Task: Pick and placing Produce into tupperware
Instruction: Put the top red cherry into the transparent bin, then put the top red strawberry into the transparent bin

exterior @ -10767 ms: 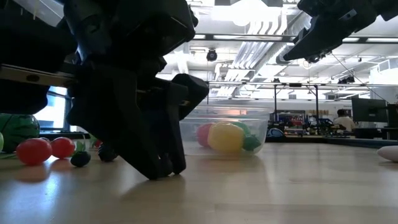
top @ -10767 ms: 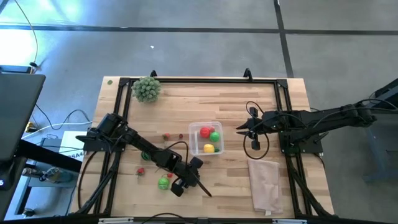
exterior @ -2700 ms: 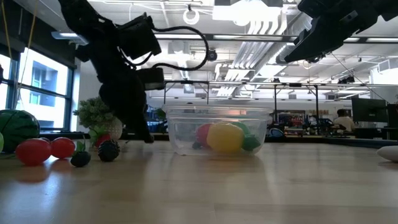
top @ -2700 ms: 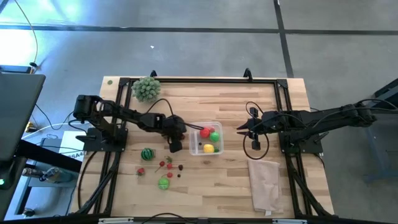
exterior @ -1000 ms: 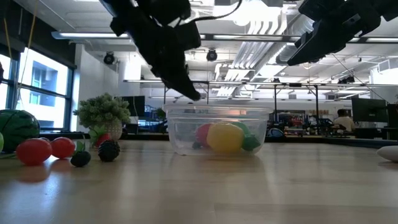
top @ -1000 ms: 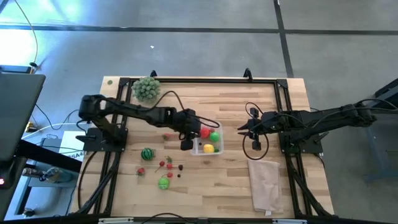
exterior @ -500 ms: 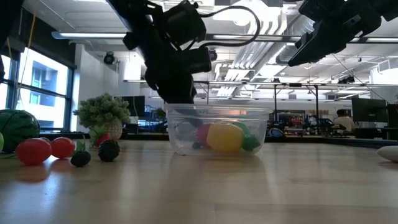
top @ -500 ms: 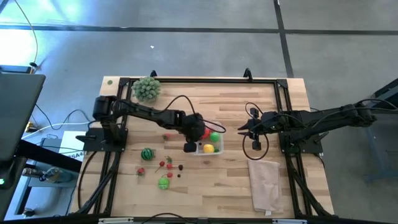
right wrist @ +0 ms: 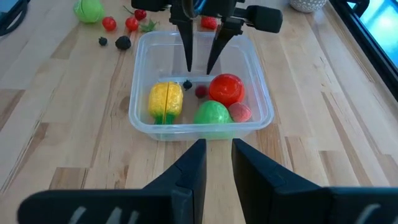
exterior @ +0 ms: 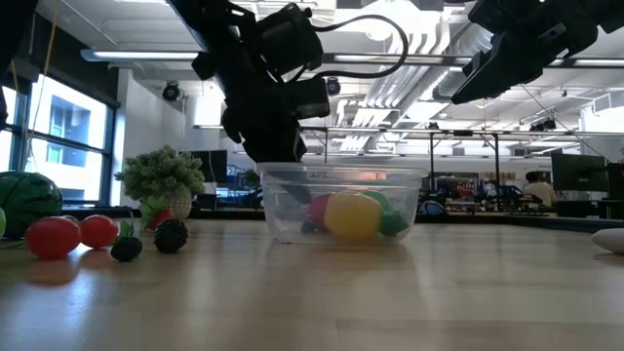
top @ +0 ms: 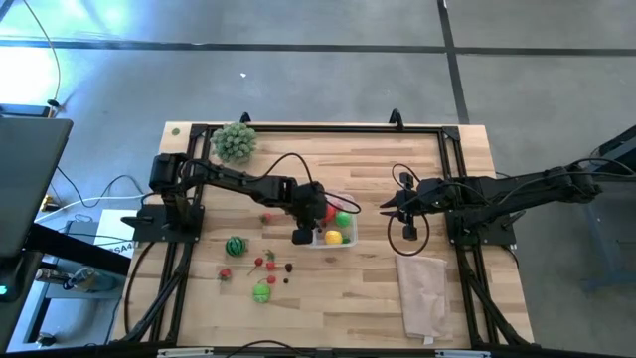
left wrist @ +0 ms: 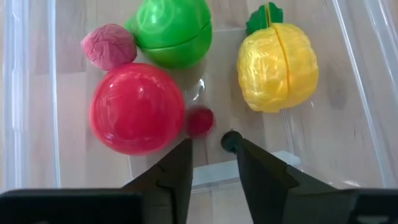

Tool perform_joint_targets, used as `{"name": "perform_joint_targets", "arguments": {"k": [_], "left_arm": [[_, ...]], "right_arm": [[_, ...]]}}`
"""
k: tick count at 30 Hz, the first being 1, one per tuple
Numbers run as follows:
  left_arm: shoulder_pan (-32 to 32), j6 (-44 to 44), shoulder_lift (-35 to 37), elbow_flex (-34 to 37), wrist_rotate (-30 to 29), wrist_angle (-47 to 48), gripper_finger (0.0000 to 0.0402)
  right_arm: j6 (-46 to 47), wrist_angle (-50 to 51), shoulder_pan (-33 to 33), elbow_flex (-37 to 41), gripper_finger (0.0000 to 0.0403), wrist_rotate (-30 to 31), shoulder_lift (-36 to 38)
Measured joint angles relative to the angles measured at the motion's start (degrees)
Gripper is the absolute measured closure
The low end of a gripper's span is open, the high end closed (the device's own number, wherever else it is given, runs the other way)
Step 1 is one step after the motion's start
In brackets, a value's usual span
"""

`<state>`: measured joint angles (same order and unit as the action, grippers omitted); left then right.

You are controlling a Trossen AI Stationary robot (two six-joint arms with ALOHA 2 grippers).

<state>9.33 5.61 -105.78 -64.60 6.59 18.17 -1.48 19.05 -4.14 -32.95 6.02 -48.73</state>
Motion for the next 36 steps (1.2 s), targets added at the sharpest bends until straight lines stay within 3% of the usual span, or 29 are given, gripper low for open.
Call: {"name": "perform_joint_targets", "arguments": {"k": [7,16,25,32,36], "left_arm": [[0.0,-1.4,0.5,0.0,0.0,0.0,0.0253],[0.0,-2.8,7.4,0.0,0.1,4.5,0.0258],[0.0,-6.6,19.9,0.0,-1.0,20.0,0.0259],[0.0,-13.6,25.8,0.8,-9.9,36.3,0.0259],[0.0,-15.1,27.9,4.3,-10.2,36.4,0.0258]], "right_arm": [[0.0,0.0,0.0,0.0,0.0336,0.0,0.0],[0.0,0.0,0.0,0.0,0.0336,0.0,0.0],[0.0,0.0,0.0,0.0,0.0336,0.0,0.0],[0.0,0.0,0.0,0.0,0.0336,0.0,0.0],[0.0,0.0,0.0,0.0,0.0336,0.0,0.0]]}}
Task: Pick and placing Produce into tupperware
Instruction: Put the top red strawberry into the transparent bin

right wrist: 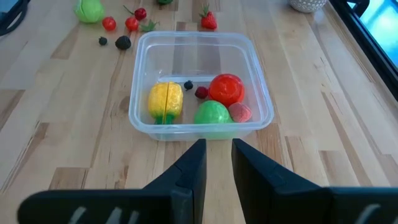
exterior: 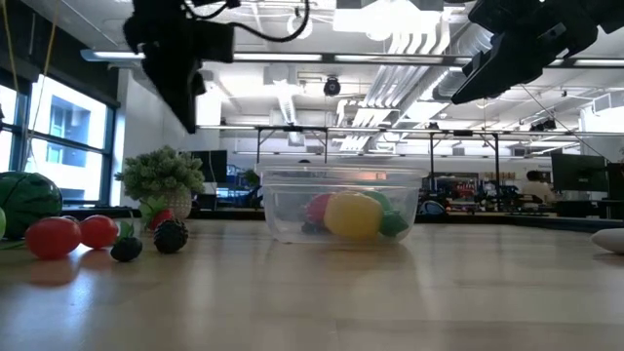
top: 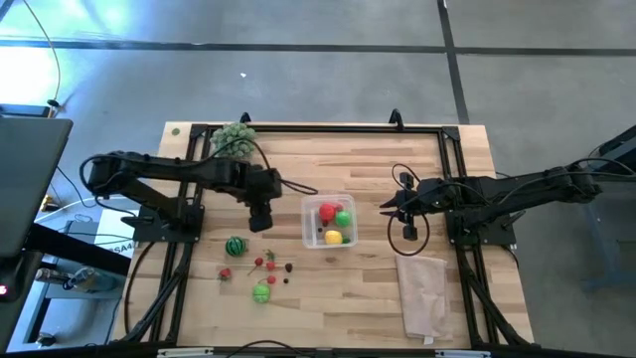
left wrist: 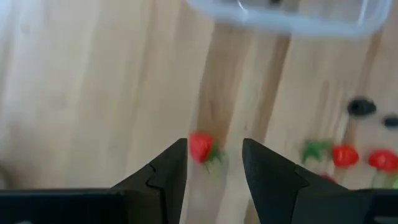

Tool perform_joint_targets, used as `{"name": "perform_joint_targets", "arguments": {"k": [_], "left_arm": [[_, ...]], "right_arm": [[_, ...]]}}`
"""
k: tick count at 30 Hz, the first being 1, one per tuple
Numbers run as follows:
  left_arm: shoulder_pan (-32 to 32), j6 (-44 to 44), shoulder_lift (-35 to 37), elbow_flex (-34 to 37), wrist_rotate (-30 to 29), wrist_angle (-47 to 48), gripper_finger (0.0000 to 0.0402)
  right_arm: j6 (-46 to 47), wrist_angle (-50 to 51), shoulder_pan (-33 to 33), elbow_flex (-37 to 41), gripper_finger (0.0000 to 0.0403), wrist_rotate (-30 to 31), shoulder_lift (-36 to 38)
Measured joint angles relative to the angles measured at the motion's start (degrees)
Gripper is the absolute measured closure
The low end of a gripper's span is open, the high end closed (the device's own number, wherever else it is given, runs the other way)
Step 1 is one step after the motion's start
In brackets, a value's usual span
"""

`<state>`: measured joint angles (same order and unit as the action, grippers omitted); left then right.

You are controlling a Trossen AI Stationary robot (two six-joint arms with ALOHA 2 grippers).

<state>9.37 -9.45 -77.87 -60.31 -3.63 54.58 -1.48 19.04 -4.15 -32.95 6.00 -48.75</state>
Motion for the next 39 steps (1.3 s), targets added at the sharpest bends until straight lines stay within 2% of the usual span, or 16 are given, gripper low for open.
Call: {"name": "perform_joint_targets", "arguments": {"k": [10,25,39], "left_arm": [[0.0,-0.9,4.0,12.3,2.1,-9.9,0.0256],[0.0,-3.0,3.0,13.1,-1.2,-11.2,0.0256],[0.0,-4.5,-2.0,16.6,-1.9,-16.0,0.0247]], "right_arm": [[0.0,0.0,0.0,0.0,0.0336,0.0,0.0],[0.0,0.0,0.0,0.0,0.0336,0.0,0.0],[0.0,0.2,0.0,0.0,0.0336,0.0,0.0]]}}
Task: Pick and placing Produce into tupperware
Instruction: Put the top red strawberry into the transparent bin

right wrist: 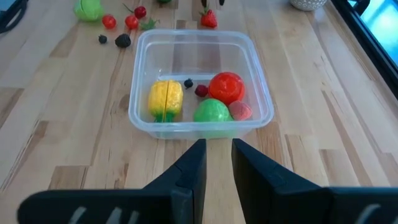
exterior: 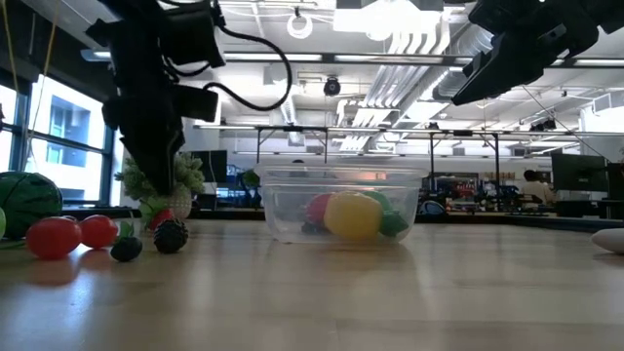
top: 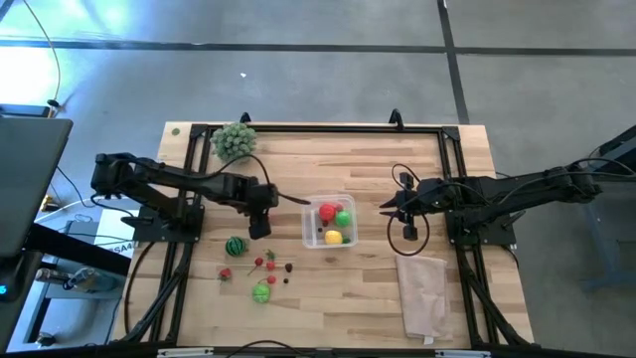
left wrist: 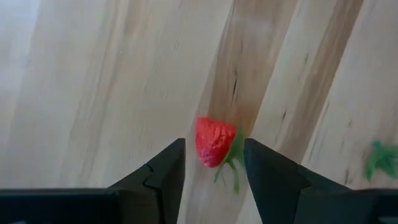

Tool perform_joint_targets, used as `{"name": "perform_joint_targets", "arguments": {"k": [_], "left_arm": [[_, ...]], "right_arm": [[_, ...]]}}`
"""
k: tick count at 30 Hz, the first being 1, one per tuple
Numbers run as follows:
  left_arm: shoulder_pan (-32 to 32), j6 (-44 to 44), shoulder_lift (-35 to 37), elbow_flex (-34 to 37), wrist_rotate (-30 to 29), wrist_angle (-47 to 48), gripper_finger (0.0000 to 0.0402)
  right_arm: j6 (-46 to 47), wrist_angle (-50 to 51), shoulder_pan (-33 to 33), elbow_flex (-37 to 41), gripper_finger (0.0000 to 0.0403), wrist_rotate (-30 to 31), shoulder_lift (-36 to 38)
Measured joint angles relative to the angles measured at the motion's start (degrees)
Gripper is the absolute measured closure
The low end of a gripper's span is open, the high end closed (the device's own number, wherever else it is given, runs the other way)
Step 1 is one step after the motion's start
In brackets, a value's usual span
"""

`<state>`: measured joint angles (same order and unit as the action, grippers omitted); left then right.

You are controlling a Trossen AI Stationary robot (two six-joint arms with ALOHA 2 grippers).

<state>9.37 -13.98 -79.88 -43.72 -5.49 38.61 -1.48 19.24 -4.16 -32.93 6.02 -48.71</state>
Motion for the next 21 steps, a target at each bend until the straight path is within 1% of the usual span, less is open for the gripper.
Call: {"name": "perform_joint_targets", "arguments": {"k": [4,9,12,16,21], "left_arm": [[0.0,-0.1,-1.5,0.0,0.1,-1.5,0.0214],[0.0,-1.2,-3.2,0.0,0.5,-1.1,0.0166],[0.0,-1.0,-3.8,0.0,0.5,-1.0,0.0145],[0.0,-0.9,-4.7,0.0,0.4,-1.6,0.0131],[0.0,-0.8,-6.6,0.0,0.3,-3.2,0.0130]], "right_arm": [[0.0,-0.1,0.0,0.0,0.0336,0.0,0.0],[0.0,-0.2,0.0,0.0,0.0336,0.0,0.0],[0.0,-0.2,0.0,0.0,0.0336,0.0,-0.1],[0.0,-0.2,0.0,0.0,0.0336,0.0,-0.1],[0.0,-0.1,0.0,0.0,0.0336,0.0,-0.1]]}}
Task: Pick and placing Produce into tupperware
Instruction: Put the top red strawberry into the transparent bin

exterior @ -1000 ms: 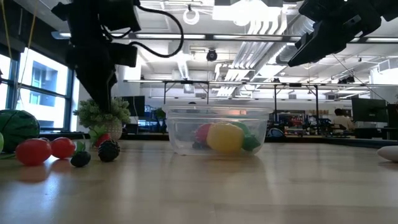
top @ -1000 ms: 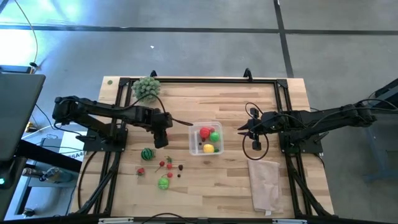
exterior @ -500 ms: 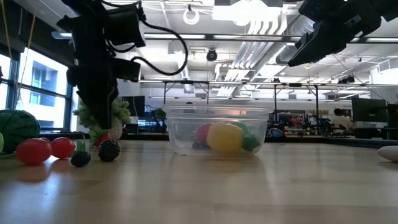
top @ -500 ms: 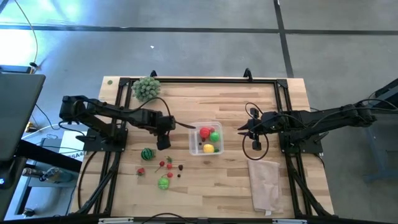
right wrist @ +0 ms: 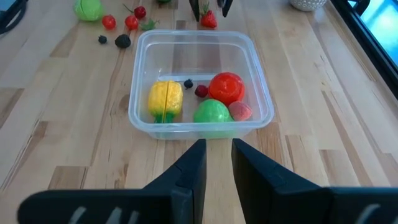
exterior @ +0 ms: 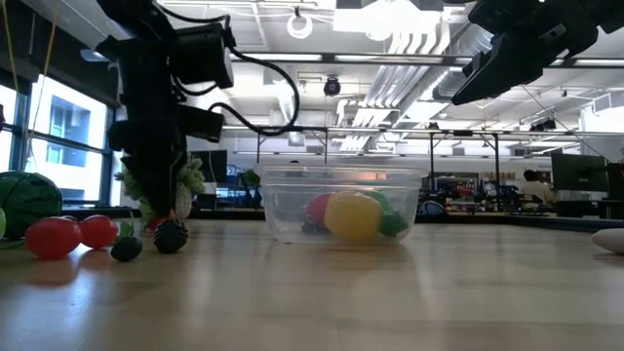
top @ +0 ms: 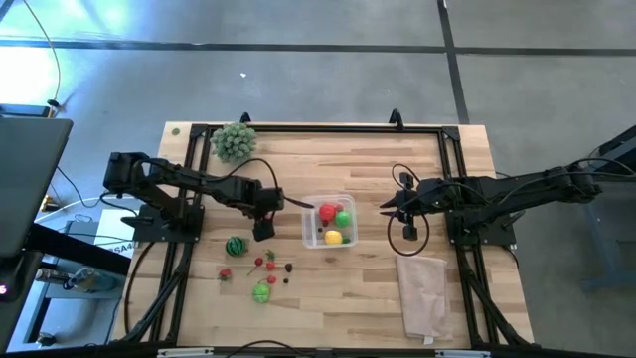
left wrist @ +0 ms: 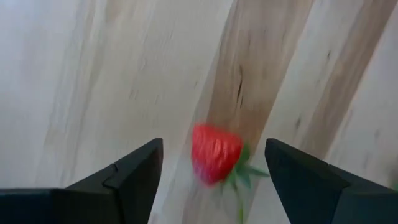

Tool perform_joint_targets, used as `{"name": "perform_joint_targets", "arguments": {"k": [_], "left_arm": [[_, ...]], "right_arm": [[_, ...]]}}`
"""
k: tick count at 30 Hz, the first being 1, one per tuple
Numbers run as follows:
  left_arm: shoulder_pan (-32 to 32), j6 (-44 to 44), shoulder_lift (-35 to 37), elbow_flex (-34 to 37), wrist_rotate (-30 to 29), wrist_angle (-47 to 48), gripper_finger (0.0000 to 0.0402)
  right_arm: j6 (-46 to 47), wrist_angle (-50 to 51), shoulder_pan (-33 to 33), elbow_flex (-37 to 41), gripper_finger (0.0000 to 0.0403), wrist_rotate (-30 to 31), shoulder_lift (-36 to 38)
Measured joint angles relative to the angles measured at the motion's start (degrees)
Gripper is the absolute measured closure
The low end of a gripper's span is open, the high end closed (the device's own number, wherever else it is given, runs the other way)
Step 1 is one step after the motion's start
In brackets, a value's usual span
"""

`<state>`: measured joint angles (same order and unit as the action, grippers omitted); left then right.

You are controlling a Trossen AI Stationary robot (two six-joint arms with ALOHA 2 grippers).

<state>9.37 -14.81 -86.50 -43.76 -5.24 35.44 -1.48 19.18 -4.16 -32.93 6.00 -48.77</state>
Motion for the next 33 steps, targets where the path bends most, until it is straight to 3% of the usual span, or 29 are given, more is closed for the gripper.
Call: {"name": "perform_joint_targets", "arguments": {"k": [15,33], "left_arm": [[0.0,1.5,-3.0,0.0,-2.0,0.3,0.0160],[0.0,4.1,-3.0,0.0,-3.0,0.5,0.0251]], "right_arm": [[0.0,-0.1,0.0,0.0,0.0336,0.0,0.0],[0.0,-0.1,0.0,0.0,0.0336,0.0,0.0]]}}
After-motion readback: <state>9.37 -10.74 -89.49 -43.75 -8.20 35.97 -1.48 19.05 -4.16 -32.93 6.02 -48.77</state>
